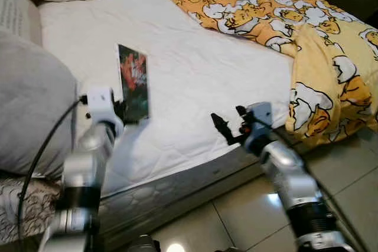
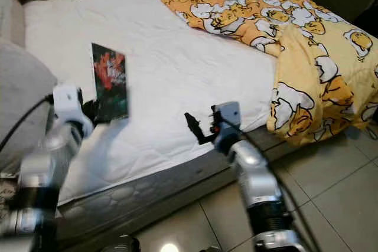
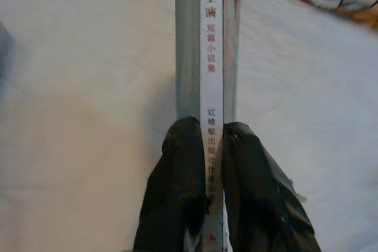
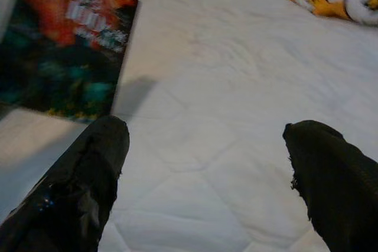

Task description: Clean up the room

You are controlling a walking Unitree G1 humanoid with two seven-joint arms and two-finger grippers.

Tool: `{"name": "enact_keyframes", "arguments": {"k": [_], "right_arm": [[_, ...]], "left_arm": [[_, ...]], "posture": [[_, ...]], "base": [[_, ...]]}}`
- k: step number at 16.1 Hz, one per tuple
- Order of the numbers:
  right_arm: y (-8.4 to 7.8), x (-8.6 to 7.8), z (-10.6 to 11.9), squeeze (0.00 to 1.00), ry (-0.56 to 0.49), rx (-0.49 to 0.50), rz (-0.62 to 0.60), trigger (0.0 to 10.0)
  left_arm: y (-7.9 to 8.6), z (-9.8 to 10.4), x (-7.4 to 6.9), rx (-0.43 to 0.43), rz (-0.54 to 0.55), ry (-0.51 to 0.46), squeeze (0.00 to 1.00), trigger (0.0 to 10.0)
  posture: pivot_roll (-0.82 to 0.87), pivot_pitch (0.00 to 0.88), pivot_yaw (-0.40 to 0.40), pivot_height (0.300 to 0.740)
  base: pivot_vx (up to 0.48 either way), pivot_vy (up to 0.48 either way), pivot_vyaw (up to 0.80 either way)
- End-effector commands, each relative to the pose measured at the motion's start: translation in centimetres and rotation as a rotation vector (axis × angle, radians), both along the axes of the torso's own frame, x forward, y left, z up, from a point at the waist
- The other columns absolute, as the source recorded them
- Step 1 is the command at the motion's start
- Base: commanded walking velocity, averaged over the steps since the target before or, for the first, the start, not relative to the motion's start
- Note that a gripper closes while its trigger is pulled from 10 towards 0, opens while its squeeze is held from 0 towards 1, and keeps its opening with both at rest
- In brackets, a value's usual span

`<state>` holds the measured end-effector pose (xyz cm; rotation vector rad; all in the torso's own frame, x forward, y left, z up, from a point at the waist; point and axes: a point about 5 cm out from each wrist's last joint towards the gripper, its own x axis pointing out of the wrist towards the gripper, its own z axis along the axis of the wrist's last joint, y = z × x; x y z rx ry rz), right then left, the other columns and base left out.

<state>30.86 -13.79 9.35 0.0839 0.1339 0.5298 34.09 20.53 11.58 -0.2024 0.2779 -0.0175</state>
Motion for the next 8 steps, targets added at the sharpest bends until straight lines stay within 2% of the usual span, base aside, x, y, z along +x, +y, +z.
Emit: {"name": "enact_keyframes", "arguments": {"k": [1,3,4,6,8], "right_arm": [[-0.3,0.2,1.0,0.0,-0.023,0.009,0.027,10.0],[-1.2,-0.1,1.6,0.0,-0.027,-0.026,0.089,10.0],[-1.6,-0.7,1.8,0.0,0.007,-0.015,0.153,10.0],[-2.3,-2.0,3.0,0.0,0.003,-0.059,0.267,10.0],[-2.5,-2.9,3.6,0.0,0.021,-0.068,0.339,10.0]], "left_arm": [[-0.1,1.0,0.7,-0.046,-0.026,-0.03,0.0,10.0],[0.3,1.1,2.1,-0.116,-0.033,0.02,0.0,10.0],[0.4,0.9,2.6,-0.181,-0.043,0.05,0.0,10.0],[0.3,-0.6,2.8,-0.251,-0.073,0.154,0.0,10.0],[0.4,-1.4,2.6,-0.246,-0.056,0.194,0.0,10.0]], "posture": [[-0.03,0.0,-0.014,0.74],[-0.06,0.0,-0.005,0.74],[-0.09,0.0,0.002,0.74],[-0.13,0.019,0.007,0.74],[-0.17,0.047,0.013,0.74]], "base": [[0.0,0.0,0.0],[0.0,0.0,0.0],[0.0,0.0,0.0],[0.0,0.0,0.0],[0.0,0.0,0.0]]}}
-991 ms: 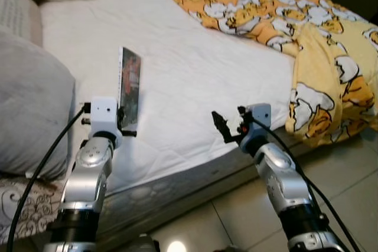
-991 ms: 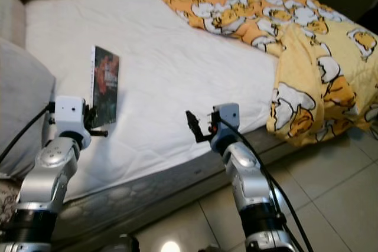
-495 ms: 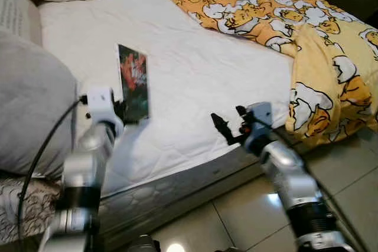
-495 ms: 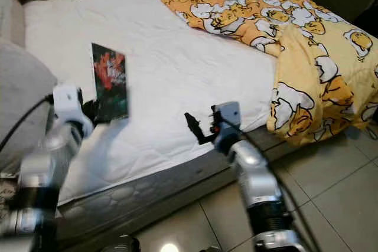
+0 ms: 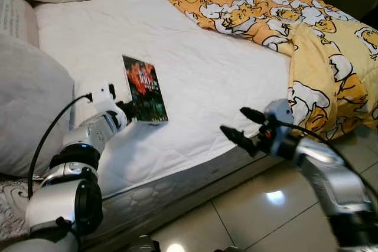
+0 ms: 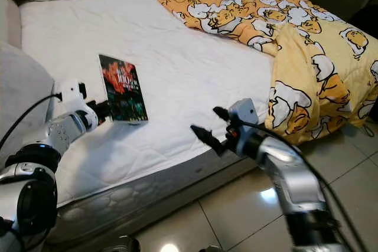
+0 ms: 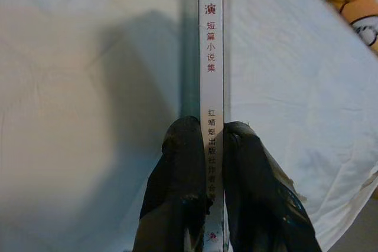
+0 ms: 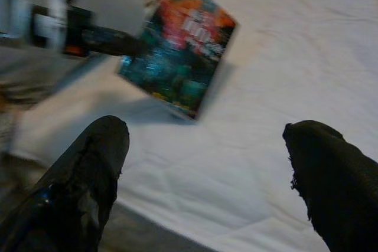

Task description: Clean up the room

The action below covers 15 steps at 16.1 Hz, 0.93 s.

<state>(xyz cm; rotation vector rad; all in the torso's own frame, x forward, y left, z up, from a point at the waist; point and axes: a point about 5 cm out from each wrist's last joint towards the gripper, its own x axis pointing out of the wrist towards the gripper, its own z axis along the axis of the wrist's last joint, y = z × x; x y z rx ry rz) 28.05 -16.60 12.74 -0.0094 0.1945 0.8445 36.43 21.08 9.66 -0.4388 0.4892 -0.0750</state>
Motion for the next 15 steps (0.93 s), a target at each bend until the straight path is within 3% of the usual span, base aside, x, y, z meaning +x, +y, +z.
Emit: {"name": "enact_keyframes", "arguments": {"k": [1,4,5,6,9,12,15], "right_arm": [[0.2,-0.9,0.5,0.0,0.026,0.021,0.069,10.0],[0.3,-3.3,1.3,0.0,0.125,0.031,0.193,10.0],[0.5,-4.9,1.2,0.0,0.184,0.004,0.274,10.0],[0.6,-5.3,1.1,0.0,0.198,-0.019,0.277,10.0],[0.6,-5.7,1.3,0.0,0.194,-0.036,0.212,10.0],[0.4,-5.0,1.4,0.0,0.166,-0.065,0.085,10.0],[1.0,-5.7,1.7,0.0,0.169,-0.054,0.127,10.0]], "left_arm": [[0.2,0.0,0.1,0.003,0.019,0.006,0.0,10.0],[0.8,-1.0,-0.3,0.038,0.045,0.046,0.0,10.0],[1.0,-1.2,-0.4,0.076,0.038,0.062,0.0,10.0],[1.3,-1.2,-0.5,0.105,0.057,0.076,0.0,10.0],[2.2,-1.4,-0.7,0.195,0.066,0.093,0.0,10.0],[2.8,-1.4,-0.8,0.282,0.09,0.111,0.0,10.0],[3.3,-1.6,-1.0,0.302,0.141,0.117,0.0,10.0]], "posture": [[-0.19,0.067,0.019,0.74],[-0.24,0.123,0.029,0.74],[-0.26,0.147,0.031,0.74],[-0.27,0.159,0.033,0.74],[-0.29,0.185,0.034,0.74],[-0.3,0.202,0.025,0.74],[-0.31,0.203,0.017,0.74]], "base": [[0.0,0.0,0.0],[0.0,0.0,0.0],[0.0,0.0,0.0],[0.0,0.0,0.0],[0.0,0.0,0.0],[0.0,0.0,0.0],[0.0,0.0,0.0]]}}
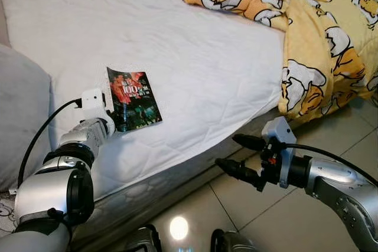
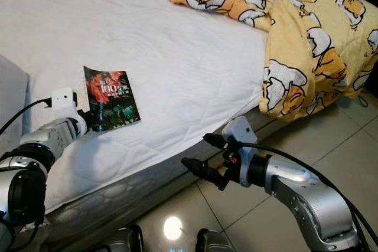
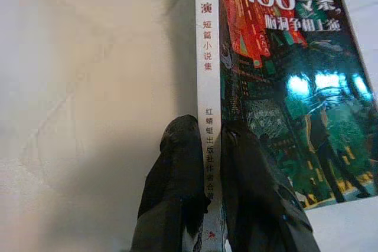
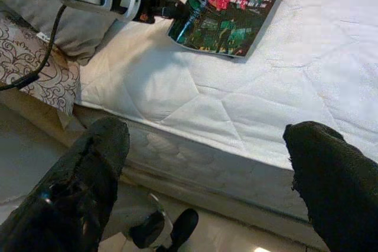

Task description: Clean up the room

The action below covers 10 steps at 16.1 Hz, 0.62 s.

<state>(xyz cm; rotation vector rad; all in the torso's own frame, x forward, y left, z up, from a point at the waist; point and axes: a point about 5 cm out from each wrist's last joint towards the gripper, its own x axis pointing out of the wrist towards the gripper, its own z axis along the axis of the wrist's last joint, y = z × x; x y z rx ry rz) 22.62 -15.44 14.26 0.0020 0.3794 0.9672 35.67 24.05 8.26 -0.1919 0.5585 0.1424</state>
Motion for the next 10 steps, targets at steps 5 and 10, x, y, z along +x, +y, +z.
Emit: {"name": "enact_keyframes", "arguments": {"k": [5,10], "right_arm": [[0.1,0.0,0.5,0.0,-0.003,-0.002,0.0,10.0],[0.1,0.7,0.8,0.0,-0.02,0.001,-0.008,10.0]], "left_arm": [[1.8,-0.7,-1.0,0.03,0.115,0.034,0.75,10.0],[3.2,-0.3,-1.2,0.048,0.169,0.019,1.0,10.0]], "posture": [[-0.31,0.199,-0.009,0.74],[-0.31,0.193,-0.02,0.74]], "base": [[0.0,0.0,0.0],[0.0,0.0,0.0]]}}
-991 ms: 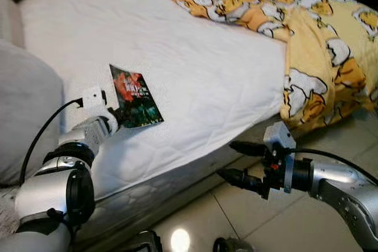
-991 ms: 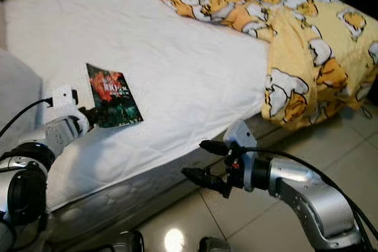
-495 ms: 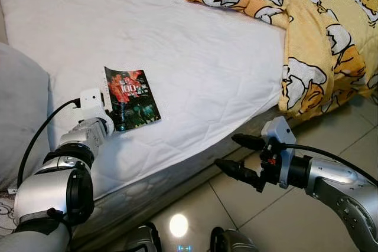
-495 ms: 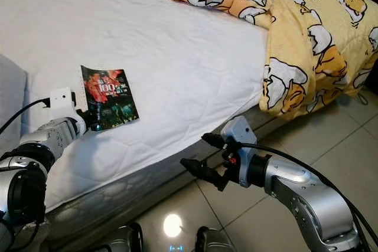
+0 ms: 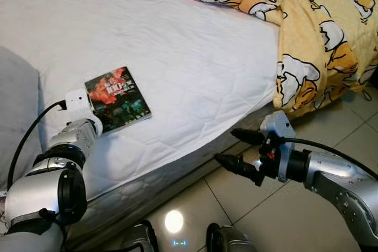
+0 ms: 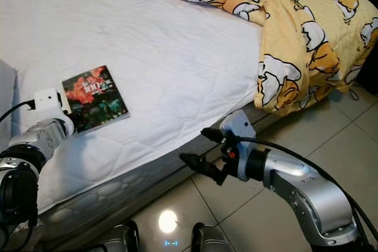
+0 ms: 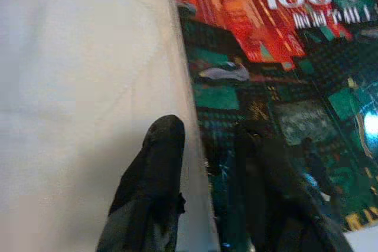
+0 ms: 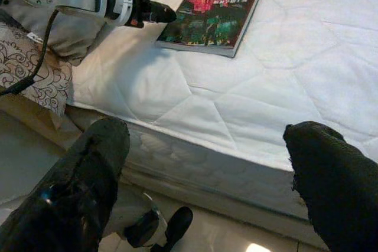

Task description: Clean up the room

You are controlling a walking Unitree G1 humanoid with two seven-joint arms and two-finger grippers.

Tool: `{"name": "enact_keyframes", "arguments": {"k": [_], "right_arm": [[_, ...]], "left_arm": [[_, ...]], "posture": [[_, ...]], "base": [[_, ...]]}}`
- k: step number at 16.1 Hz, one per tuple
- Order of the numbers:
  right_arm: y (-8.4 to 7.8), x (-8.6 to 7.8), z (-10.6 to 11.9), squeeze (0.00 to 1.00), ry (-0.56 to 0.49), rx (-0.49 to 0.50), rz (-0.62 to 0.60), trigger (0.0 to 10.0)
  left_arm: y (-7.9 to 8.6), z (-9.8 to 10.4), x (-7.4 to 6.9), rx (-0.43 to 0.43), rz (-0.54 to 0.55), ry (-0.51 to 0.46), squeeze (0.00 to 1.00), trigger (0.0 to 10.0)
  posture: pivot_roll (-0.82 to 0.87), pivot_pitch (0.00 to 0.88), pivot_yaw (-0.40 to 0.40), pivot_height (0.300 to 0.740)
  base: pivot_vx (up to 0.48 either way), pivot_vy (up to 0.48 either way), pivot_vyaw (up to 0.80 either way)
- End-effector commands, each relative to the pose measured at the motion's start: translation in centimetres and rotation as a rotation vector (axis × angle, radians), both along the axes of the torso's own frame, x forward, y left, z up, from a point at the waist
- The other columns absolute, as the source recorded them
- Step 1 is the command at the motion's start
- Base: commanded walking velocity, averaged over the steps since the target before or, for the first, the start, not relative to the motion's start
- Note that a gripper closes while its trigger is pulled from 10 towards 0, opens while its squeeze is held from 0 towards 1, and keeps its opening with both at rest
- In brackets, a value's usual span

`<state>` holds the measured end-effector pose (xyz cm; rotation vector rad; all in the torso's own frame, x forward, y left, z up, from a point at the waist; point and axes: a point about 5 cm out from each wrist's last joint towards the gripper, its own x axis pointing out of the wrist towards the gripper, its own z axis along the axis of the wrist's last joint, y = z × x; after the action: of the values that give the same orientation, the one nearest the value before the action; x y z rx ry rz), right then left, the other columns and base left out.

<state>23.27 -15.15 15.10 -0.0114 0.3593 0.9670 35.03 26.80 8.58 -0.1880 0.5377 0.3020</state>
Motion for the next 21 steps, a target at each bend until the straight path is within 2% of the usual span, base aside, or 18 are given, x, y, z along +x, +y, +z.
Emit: {"name": "enact_keyframes", "arguments": {"k": [1,4,7,8,11,13,14,16,18,19,21], "right_arm": [[-0.2,0.2,0.1,0.0,-0.001,0.004,-0.013,10.0],[-0.2,0.5,0.1,0.0,-0.008,0.009,-0.02,10.0],[-0.4,1.1,-0.3,0.0,-0.021,-0.001,-0.062,10.0],[-0.6,1.4,-0.9,0.0,-0.02,-0.02,-0.111,10.0],[0.1,2.0,-2.0,0.0,-0.017,0.041,-0.194,10.0],[0.5,2.9,-2.5,0.0,-0.041,0.038,-0.27,10.0],[0.7,3.6,-3.2,0.0,-0.049,0.041,-0.314,10.0],[0.8,4.3,-3.7,0.0,-0.077,0.026,-0.373,10.0],[0.4,5.5,-4.7,0.0,-0.11,0.0,-0.564,10.0],[0.3,5.8,-5.1,0.0,-0.117,-0.008,-0.63,10.0],[0.0,6.1,-5.7,0.0,-0.142,-0.062,-0.668,10.0]], "left_arm": [[0.8,-0.5,-0.6,0.003,0.042,0.019,1.0,10.0],[1.5,-0.4,-0.8,-0.008,0.076,0.008,1.0,10.0],[1.6,0.4,-0.4,-0.038,0.051,-0.058,1.0,10.0],[1.1,1.0,0.1,-0.034,-0.021,-0.116,1.0,10.0],[-0.6,2.2,1.1,0.046,-0.196,-0.235,1.0,10.0],[-1.9,2.6,1.3,0.063,-0.27,-0.295,1.0,10.0],[-3.7,2.9,1.0,0.062,-0.305,-0.365,1.0,10.0],[-5.3,2.9,0.0,0.08,-0.337,-0.407,1.0,10.0],[-7.8,2.4,-2.2,0.156,-0.394,-0.43,1.0,10.0],[-8.5,1.9,-2.7,0.153,-0.382,-0.425,1.0,10.0],[-9.0,1.4,-3.7,0.224,-0.404,-0.409,1.0,10.0]], "posture": [[-0.31,0.191,-0.02,0.74],[-0.3,0.184,-0.024,0.74],[-0.26,0.16,-0.023,0.74],[-0.24,0.144,-0.022,0.74],[-0.18,0.104,-0.01,0.74],[-0.12,0.074,-0.005,0.74],[-0.1,0.05,0.0,0.74],[-0.09,0.03,0.007,0.74],[-0.08,0.0,0.02,0.74],[-0.07,0.0,0.022,0.74],[-0.06,0.0,0.014,0.74]], "base": [[0.0,0.0,0.0],[0.0,0.0,0.0],[0.0,0.0,0.0],[0.0,0.0,0.0],[0.0,0.0,0.0],[0.0,0.0,0.0],[0.0,0.0,0.0],[0.0,0.0,0.0],[0.0,0.0,0.0],[0.0,-0.296,0.0],[0.0,-0.317,0.0]]}}
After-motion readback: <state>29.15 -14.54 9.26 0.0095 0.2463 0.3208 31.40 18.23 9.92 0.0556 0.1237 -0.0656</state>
